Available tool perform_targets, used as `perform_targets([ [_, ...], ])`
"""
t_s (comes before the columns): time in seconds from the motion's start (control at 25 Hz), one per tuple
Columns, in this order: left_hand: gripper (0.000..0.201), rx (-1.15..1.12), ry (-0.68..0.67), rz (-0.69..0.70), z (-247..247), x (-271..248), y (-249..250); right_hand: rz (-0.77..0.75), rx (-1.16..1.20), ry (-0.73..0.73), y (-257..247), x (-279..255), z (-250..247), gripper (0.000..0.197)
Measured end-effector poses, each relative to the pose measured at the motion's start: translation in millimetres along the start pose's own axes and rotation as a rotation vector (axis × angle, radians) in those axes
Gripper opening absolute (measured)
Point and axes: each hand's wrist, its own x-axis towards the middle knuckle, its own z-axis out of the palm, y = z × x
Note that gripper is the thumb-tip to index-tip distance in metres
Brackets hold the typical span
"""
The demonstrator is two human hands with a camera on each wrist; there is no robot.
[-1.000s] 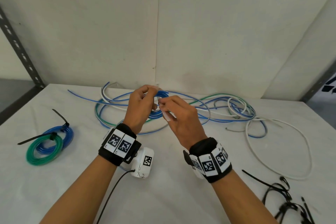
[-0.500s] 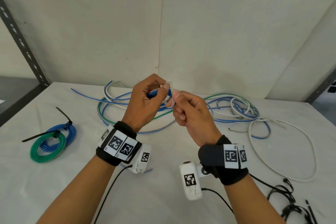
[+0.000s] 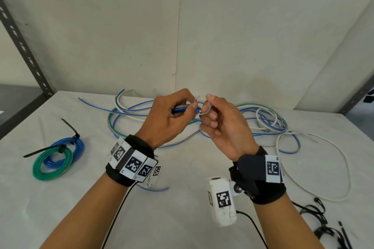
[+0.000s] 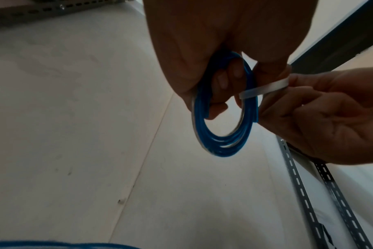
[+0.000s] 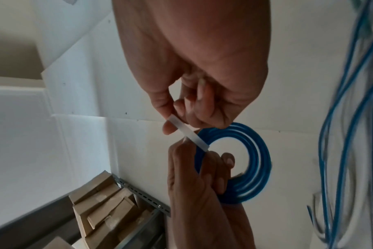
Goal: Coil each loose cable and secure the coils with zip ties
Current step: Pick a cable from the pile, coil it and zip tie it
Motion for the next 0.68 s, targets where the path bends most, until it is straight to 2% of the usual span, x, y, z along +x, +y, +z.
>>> perform_targets([
  [0.12,0.016,-0.01,0.035,-0.019,1.1,1.4,0.2,0.02,-0.161,-0.014,-1.7,-2.2,-1.0,0.038],
  [0.28,0.014,0.016,-0.001,0.025,2.3,0.2,2.1,0.009,-0.136,0.014,-2.9,-3.5,0.2,0.037],
  [0.36,0.014,0.003,-0.023,0.031,2.6,-0.3,1.3,-0.065,-0.213,0.063,0.0,-5.1,1.6,0.034],
  [0.44,0.015,-0.064,-0.018,-0.015,2.4,0.5,-1.8,-0.157,-0.341,0.148,5.3,-6.2,3.3,0.025],
  [0.52,0.016,-0.145,-0.038,-0.058,1.9,0.6,-1.5,-0.208,-0.415,0.219,7.6,-4.5,2.6,0.025],
  [0.68,0.015,-0.263,-0.141,-0.097,5.5,-1.6,6.8,-0.205,-0.31,0.15,6.7,-0.7,-3.3,0.022],
])
